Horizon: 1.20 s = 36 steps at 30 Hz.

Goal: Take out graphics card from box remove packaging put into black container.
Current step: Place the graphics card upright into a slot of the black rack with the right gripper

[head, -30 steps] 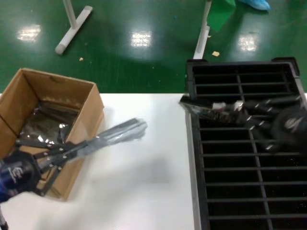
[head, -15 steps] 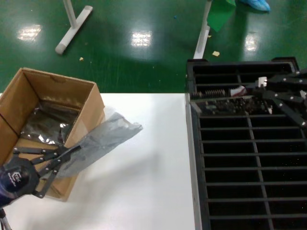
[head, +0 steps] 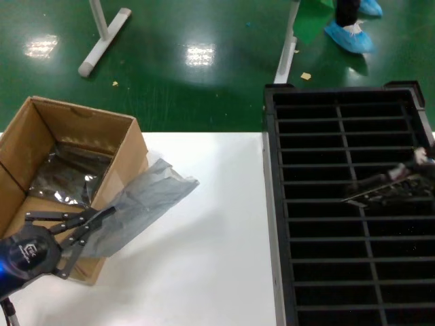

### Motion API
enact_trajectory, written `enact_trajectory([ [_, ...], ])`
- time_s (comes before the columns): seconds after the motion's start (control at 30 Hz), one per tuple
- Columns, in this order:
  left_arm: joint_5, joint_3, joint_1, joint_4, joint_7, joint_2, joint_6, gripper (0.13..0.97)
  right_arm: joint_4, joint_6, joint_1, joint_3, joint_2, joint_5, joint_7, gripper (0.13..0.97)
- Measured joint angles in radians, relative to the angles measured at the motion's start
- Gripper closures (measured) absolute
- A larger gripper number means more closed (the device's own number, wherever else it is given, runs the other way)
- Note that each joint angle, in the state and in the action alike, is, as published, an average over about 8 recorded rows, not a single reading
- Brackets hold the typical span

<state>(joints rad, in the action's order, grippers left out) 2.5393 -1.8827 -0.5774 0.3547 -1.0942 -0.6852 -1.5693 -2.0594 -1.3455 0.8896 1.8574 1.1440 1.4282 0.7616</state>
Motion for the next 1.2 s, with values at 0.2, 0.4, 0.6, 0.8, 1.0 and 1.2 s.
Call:
enact_trajectory([
  [0.2, 0.071, -0.100, -0.033, -0.035, -0.016, -0.006, -0.001, 0.955, 0.000, -0.119, 0.102, 0.070, 0.000, -0.033, -0.011, 0.900],
  [0.4, 0.113, -0.173, -0.063, -0.067, -0.026, -0.006, -0.001, 0.955, 0.000, -0.194, 0.275, 0.224, 0.029, -0.022, 0.004, 0.900],
  [0.6, 0.138, -0.225, -0.083, -0.098, -0.036, 0.004, -0.001, 0.955, 0.000, -0.219, 0.440, 0.416, 0.073, 0.015, 0.007, 0.900],
  [0.8, 0.152, -0.254, -0.096, -0.118, -0.041, 0.012, -0.001, 0.955, 0.000, -0.223, 0.580, 0.595, 0.106, 0.055, 0.020, 0.900],
  [1.0, 0.158, -0.265, -0.104, -0.135, -0.043, 0.018, -0.001, 0.955, 0.000, -0.224, 0.602, 0.659, 0.114, 0.069, 0.030, 0.900],
  [1.2, 0.155, -0.265, -0.109, -0.154, -0.050, 0.022, -0.001, 0.955, 0.000, -0.205, 0.474, 0.581, 0.103, 0.037, -0.002, 0.900],
])
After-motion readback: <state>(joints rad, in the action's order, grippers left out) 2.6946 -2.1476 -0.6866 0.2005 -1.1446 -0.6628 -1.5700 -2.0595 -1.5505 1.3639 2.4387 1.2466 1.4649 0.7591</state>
